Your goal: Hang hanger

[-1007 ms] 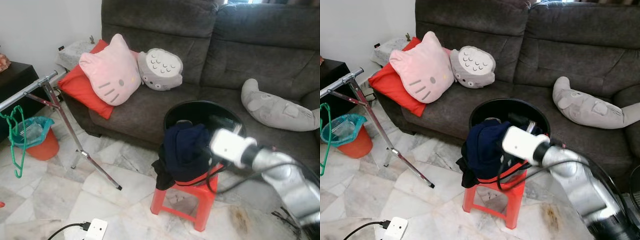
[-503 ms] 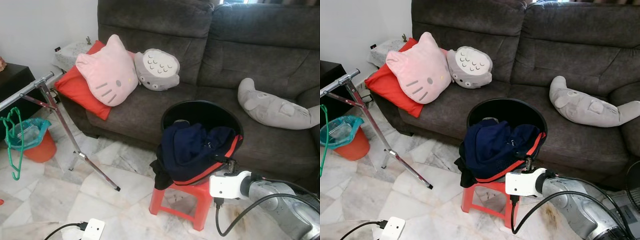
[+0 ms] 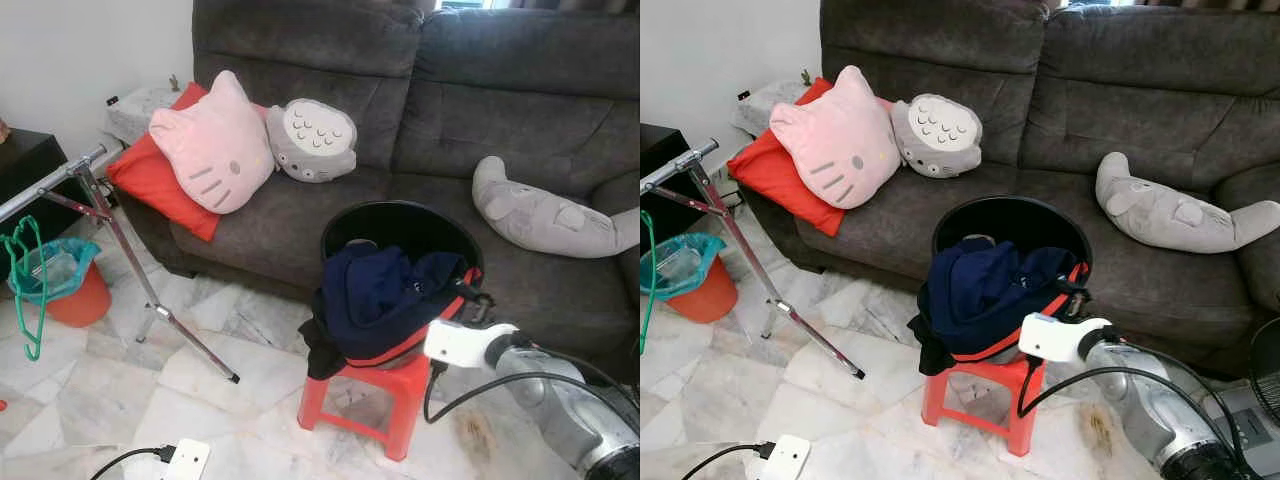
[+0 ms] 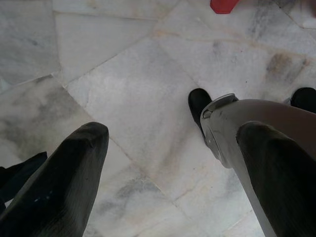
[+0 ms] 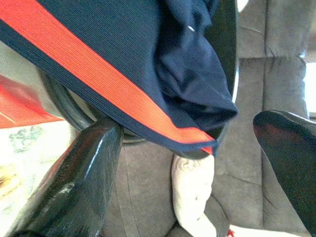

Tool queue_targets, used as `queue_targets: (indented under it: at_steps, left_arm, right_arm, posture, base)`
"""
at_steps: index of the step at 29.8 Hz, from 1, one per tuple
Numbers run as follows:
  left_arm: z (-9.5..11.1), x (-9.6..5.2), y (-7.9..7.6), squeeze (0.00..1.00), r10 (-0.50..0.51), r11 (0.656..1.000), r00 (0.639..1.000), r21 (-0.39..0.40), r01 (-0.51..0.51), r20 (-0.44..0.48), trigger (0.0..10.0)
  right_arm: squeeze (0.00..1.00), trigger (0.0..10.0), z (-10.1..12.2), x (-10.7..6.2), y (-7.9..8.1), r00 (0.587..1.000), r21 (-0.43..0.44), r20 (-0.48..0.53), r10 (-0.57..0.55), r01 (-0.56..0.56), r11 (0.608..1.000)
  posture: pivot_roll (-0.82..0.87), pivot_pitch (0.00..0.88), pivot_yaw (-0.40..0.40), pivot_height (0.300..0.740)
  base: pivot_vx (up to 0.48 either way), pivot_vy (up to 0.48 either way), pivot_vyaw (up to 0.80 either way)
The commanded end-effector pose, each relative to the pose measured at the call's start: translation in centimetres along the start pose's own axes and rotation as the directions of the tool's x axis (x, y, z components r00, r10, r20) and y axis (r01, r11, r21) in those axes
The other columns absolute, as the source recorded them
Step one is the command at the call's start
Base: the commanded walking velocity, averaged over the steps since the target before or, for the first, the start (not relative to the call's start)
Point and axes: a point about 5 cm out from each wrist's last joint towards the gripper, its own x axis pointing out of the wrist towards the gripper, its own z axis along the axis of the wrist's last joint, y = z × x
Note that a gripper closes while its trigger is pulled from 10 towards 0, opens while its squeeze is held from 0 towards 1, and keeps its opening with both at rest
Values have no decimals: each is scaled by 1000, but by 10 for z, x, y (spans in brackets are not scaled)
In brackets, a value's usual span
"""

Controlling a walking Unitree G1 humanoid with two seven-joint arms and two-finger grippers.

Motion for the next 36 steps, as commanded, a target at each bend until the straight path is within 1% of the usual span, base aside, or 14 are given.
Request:
queue_targets:
  at_steps: [1, 2, 5, 12, 17, 19, 24, 26, 36]
  left_arm:
    - [-6, -1, 2, 0, 9, 1000, 1000, -6, -9, -21, 10000]
    - [-6, -1, 2, 0, 9, 1000, 1000, -6, -9, -21, 10000]
    - [-5, -1, 2, 0, 12, 1000, 1000, -9, -12, -20, 10000]
    - [-4, -1, 1, 0, 14, 1000, 1000, -5, -14, -16, 10000]
    - [-4, -1, 2, 0, 16, 1000, 1000, -3, -16, -15, 10000]
    - [-4, -1, 2, 0, 17, 1000, 1000, 1, -17, -16, 10000]
    - [-4, -1, 3, 0, 18, 1000, 1000, 3, -18, -17, 10000]
    - [-4, -1, 2, 0, 18, 1000, 1000, 2, -17, -17, 10000]
    - [-4, -1, 1, 0, 18, 1000, 1000, 2, -18, -17, 10000]
  right_arm:
    - [0, 10000, 0, 3, -4, 1000, 5, -10, -22, 22, 1000]
    - [0, 10000, 0, 3, -4, 1000, 5, -10, -22, 22, 1000]
    - [0, 10000, 1, 4, 5, 1000, 10, -18, 5, -5, 1000]
    - [0, 10000, -2, 5, 8, 1000, 6, -27, 2, -2, 1000]
    - [0, 10000, -2, 4, 4, 1000, 2, -19, -21, 21, 1000]
    - [0, 10000, 0, 4, -3, 998, 0, 1, -59, 59, 998]
    - [0, 10000, 2, 5, -10, 995, -4, 12, -103, 103, 995]
    - [0, 10000, 3, 5, -15, 991, -10, 19, -130, 130, 991]
    - [0, 10000, 7, 5, -24, 985, 0, 40, -166, 166, 986]
  posture:
    - [1, 0, 9, 740]
    - [1, 0, 9, 740]
    - [1, 0, 9, 740]
    - [4, 0, 10, 740]
    - [4, 0, 11, 740]
    - [3, 0, 13, 740]
    - [3, 0, 13, 740]
    - [3, 0, 13, 740]
    - [2, 0, 12, 740]
  base:
    - [0, 0, 0]
    - [0, 0, 0]
    - [0, 0, 0]
    - [0, 0, 0]
    - [0, 0, 0]
    - [0, 0, 0]
    - [0, 0, 0]
    - [0, 0, 0]
    - [0, 0, 0]
